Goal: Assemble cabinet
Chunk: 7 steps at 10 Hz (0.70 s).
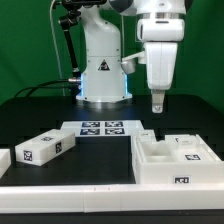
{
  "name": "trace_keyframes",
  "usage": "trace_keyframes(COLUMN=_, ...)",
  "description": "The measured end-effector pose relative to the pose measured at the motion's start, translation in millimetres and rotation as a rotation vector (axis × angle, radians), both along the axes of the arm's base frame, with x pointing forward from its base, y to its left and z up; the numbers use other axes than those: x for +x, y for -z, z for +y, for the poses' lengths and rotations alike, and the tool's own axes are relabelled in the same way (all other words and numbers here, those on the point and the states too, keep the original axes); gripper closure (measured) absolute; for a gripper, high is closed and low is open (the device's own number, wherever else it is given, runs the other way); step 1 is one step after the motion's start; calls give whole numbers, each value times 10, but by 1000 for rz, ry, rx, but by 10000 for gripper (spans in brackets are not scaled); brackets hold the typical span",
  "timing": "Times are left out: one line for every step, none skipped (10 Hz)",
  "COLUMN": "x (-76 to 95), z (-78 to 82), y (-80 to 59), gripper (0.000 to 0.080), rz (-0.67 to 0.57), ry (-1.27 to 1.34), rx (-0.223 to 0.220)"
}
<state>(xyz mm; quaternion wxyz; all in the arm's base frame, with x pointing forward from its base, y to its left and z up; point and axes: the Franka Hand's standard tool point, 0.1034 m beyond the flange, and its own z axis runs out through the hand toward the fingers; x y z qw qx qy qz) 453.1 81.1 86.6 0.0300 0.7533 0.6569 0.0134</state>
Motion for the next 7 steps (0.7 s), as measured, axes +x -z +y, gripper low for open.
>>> trace_keyframes(x=-73, z=11, y=55, gripper=3, rz=1, ry=-25, rx=7)
trace_keyframes(x=-159, z=37, y=123, gripper=3, rz=7, ry=-30, rx=15)
trace_keyframes(x=-203, z=46, y=168, gripper=3, rz=2, ry=-31, rx=25)
trace_keyframes(x=-247, z=36, y=220, gripper=3, rz=3, ry=-29, rx=33)
trace_keyframes(x=-293, z=29, y=274, gripper=3, rz=9, ry=-26, rx=37)
trace_keyframes(x=-326, z=30, y=322, gripper=3, rz=14, ry=-24, rx=43)
trace_keyframes(x=-348, z=23, y=374, gripper=3, rz=21, ry=-20, rx=47)
